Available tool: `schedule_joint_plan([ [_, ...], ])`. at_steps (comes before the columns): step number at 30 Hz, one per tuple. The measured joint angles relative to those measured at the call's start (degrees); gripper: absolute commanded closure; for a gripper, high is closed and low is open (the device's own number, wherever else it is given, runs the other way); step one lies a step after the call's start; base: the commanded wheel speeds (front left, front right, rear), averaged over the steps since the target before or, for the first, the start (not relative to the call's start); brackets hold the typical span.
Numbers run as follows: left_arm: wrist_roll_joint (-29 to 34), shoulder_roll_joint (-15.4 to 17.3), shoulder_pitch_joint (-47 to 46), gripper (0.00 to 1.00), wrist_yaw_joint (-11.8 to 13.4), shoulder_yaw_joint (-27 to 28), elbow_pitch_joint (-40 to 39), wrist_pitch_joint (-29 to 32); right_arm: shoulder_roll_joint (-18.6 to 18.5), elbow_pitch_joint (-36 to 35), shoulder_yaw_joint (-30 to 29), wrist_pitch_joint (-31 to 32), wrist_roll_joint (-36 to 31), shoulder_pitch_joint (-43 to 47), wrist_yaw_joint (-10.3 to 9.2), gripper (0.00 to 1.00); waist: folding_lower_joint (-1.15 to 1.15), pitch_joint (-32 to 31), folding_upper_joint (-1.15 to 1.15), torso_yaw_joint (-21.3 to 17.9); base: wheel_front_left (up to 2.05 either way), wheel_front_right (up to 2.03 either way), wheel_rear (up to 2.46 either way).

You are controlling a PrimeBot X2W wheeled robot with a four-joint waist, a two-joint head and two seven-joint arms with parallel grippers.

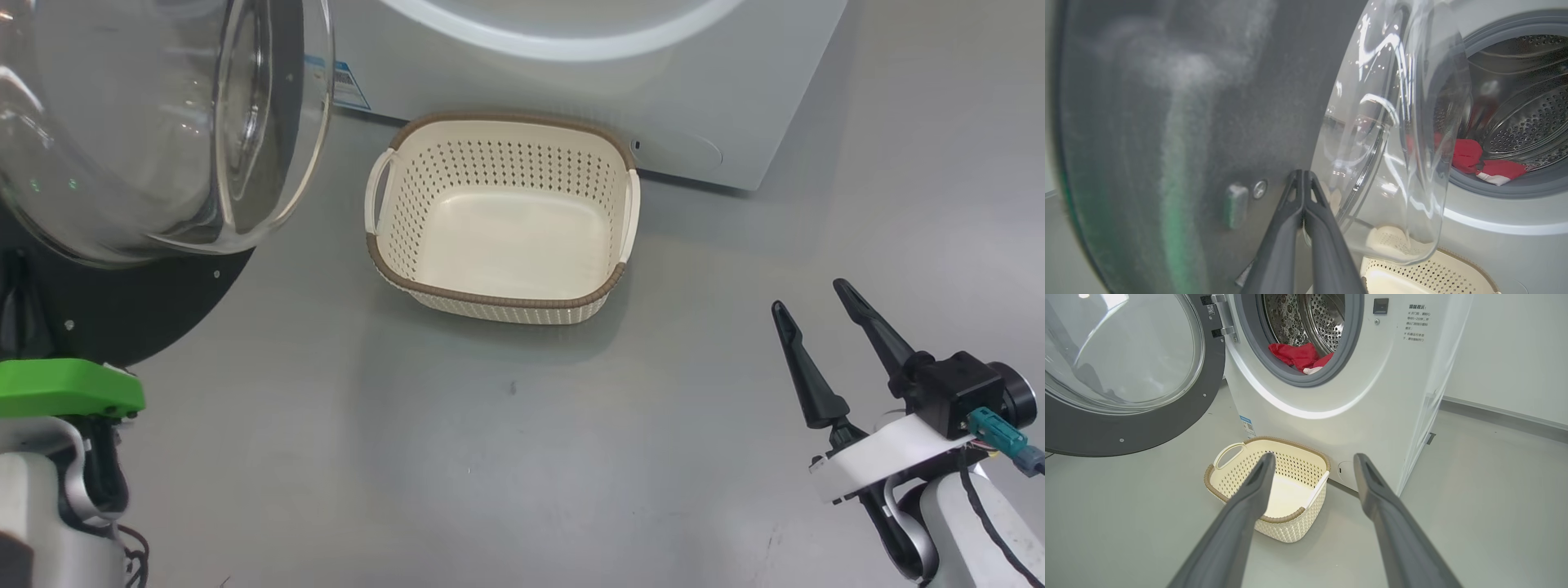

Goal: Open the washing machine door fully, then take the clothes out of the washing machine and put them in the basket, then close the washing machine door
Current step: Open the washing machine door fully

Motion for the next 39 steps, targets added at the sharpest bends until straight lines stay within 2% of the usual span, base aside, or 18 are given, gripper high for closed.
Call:
schedule_joint_plan([
  [10,-4.30,2.64,-3.89,1.00,0.16,6.97,1.26,0.01,-2.60,-2.26,-0.81,1.41,-0.45,-1.89,0.21,0.00,0.00,5.67,0.00,0.43,0.00,0.00,0.00],
  [17,-4.61,4.88,-5.81,1.00,0.30,8.82,2.77,0.02,-3.99,-3.81,-1.86,2.02,-0.46,-2.70,0.21,0.00,0.00,8.75,0.00,0.63,0.00,0.00,0.00],
  [28,-5.86,5.78,-8.38,1.00,0.47,9.91,6.47,-0.26,-5.45,-4.44,-2.45,2.69,-0.46,-3.82,0.22,0.00,0.00,11.83,0.00,0.94,0.00,0.00,0.00],
  [35,-5.83,5.16,-8.73,1.00,0.40,9.13,8.86,-1.36,-5.70,-3.42,-2.47,2.64,-0.44,-3.82,0.22,0.00,0.00,10.72,0.00,1.06,0.00,0.00,0.00],
  [39,-5.20,4.91,-8.71,1.00,-0.62,8.54,10.21,-1.92,-5.01,-2.38,-2.12,1.94,-0.34,-3.82,0.24,0.00,0.00,9.25,0.00,1.04,0.00,0.00,0.00],
])
